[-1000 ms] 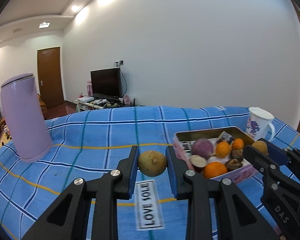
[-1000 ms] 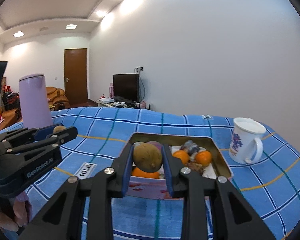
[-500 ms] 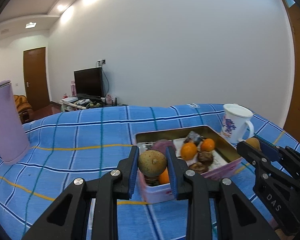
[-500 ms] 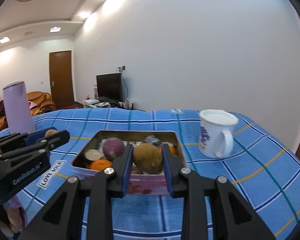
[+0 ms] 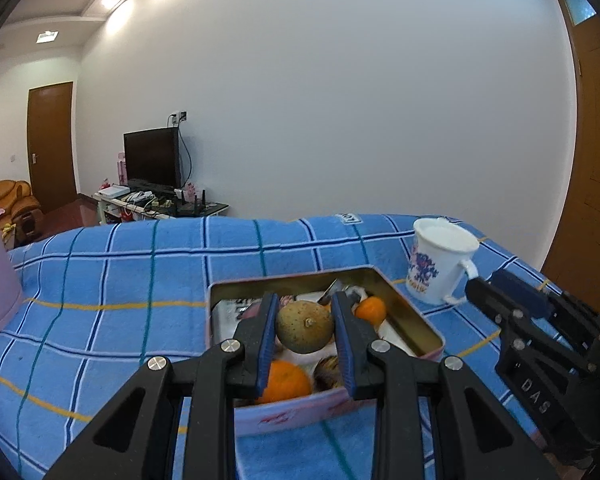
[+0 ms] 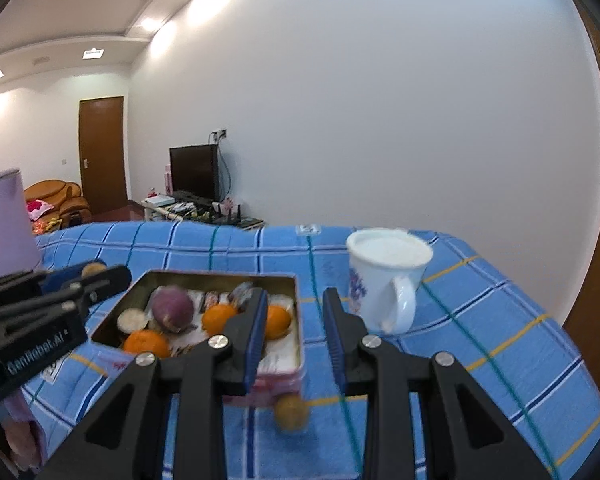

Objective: Organize fruits

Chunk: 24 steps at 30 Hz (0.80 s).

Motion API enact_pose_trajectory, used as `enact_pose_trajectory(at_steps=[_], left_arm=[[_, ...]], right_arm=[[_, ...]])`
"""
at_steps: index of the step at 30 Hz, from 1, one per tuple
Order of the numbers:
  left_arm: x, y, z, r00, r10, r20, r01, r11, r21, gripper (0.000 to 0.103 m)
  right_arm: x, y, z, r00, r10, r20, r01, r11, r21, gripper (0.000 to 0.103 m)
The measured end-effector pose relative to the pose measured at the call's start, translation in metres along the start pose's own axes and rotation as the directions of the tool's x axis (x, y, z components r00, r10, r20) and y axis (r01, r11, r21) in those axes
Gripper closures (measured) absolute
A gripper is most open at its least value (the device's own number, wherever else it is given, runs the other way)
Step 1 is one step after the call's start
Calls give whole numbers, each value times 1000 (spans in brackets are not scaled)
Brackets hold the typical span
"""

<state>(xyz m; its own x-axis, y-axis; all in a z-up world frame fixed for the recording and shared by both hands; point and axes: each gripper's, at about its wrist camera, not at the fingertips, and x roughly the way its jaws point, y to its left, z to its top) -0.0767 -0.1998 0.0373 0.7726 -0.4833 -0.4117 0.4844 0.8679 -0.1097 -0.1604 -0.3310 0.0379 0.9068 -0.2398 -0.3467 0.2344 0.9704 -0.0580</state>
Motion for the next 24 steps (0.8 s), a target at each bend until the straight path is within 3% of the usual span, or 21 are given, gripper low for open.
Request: enact_pose_trajectory(at_steps=[6, 12, 15, 16, 19, 21, 24], left_arm=[[17, -2, 10, 1000, 22, 15, -22, 1000, 1, 74], [24, 4, 3, 999, 44, 24, -44, 999, 25, 74], [28, 7, -1, 999, 30, 12, -30, 1000, 5, 74], [30, 7, -3, 1000, 26, 3, -26, 1000, 1, 74], [32, 6, -4, 1000, 26, -7, -26, 1000, 7, 74], [30, 6, -3, 1000, 25, 2, -25, 1000, 5, 74], [26, 8, -3, 1000, 27, 13, -27, 1000, 3, 74]], right_arm=[[16, -12, 14, 1000, 13, -8, -13, 1000, 24, 71], [14, -62, 8, 995, 88, -41, -79, 981, 178, 68], [12, -81, -9, 973, 194, -129, -156, 954, 257, 47], [12, -80, -18, 953, 244, -180, -192, 945, 266, 45], [18, -63, -36, 904, 298, -306, -239, 947, 215, 46], [23, -49, -46, 888, 253, -385, -210, 966, 149, 46], [30, -38, -55, 845, 292, -449, -251, 956, 150, 55]])
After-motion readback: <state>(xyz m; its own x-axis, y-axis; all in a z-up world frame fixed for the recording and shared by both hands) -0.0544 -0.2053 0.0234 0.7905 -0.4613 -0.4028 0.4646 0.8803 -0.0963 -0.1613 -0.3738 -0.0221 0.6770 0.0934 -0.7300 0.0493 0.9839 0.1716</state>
